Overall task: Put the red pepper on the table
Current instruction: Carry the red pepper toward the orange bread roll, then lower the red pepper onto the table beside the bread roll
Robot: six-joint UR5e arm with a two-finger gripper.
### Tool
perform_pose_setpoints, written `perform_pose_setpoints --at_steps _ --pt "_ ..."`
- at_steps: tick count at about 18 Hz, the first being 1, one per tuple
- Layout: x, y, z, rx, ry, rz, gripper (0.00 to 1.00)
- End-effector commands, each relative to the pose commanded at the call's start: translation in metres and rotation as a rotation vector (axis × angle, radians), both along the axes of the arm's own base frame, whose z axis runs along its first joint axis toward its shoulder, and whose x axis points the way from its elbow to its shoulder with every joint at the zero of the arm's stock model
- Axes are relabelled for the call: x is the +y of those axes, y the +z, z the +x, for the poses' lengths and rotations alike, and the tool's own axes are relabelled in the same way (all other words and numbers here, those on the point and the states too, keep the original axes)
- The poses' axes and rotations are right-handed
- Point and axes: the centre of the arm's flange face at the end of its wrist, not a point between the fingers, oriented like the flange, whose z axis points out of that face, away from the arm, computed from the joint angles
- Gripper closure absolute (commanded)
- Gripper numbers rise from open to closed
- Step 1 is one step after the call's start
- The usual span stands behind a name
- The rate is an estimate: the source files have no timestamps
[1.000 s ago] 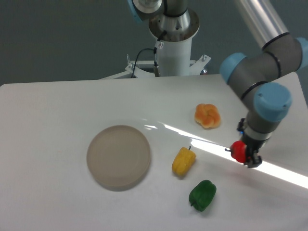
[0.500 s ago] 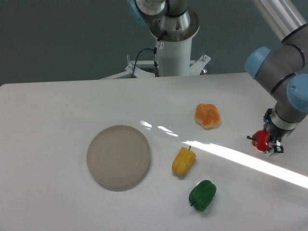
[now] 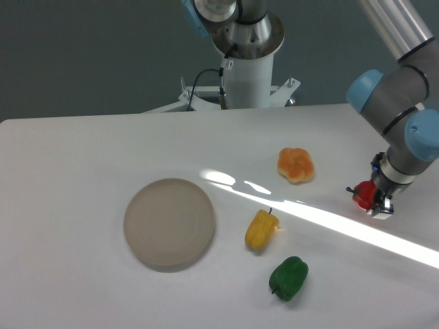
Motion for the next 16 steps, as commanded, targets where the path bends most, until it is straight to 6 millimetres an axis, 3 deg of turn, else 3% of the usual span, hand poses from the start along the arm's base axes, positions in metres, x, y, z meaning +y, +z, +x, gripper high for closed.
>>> perform_pose_setpoints --at_steps 6,16 --pt "-0.005 -0.009 0.017 0.012 0.007 0.011 0.33" --pt "-0.007 -0.017 0.017 -0.013 0.017 0.034 0.33"
